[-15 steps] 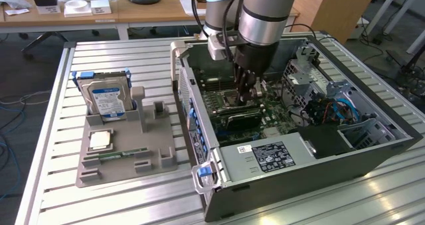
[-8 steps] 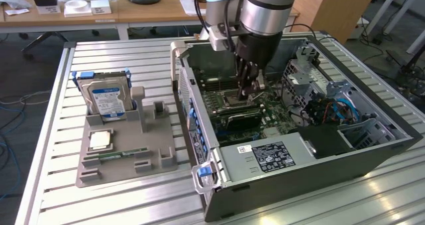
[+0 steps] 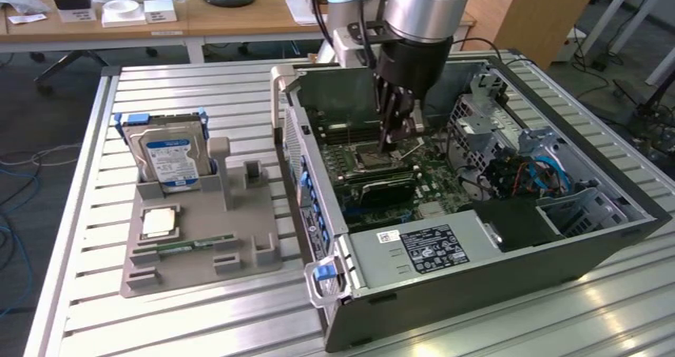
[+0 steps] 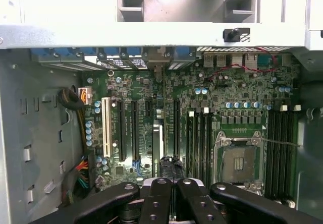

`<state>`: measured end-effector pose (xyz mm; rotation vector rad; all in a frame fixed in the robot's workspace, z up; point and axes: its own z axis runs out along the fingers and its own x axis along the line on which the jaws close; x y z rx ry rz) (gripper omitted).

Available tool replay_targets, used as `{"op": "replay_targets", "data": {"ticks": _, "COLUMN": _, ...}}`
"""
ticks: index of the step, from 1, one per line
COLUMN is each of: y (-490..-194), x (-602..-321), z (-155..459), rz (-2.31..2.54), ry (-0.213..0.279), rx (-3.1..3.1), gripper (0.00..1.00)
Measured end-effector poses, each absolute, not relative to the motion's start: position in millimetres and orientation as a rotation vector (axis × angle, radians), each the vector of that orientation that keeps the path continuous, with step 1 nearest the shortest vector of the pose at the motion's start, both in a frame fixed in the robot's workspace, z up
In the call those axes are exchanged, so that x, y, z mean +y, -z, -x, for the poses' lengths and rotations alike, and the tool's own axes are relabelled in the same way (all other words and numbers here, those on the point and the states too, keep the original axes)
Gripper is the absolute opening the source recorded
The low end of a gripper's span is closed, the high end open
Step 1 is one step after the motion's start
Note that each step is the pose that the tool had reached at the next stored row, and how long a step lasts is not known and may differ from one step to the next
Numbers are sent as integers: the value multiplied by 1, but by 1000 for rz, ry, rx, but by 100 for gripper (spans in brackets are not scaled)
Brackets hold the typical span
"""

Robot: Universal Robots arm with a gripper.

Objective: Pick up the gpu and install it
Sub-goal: 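Press down on the gpu until it lock into place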

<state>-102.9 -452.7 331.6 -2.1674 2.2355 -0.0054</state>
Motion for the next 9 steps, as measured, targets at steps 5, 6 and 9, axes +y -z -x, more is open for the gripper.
{"op": "replay_targets", "data": {"ticks": 5, "y": -334, "x": -453, "z": 103, "rz": 2167, "ry": 5, "rx": 2235, "gripper": 11}}
{"op": "replay_targets", "data": {"ticks": 6, "y": -334, "x": -453, "z": 103, "rz": 2167, "ry": 5, "rx": 2235, "gripper": 11}}
{"op": "replay_targets", "data": {"ticks": 9, "y": -334, "x": -453, "z": 103, "rz": 2167, "ry": 5, "rx": 2235, "gripper": 11}}
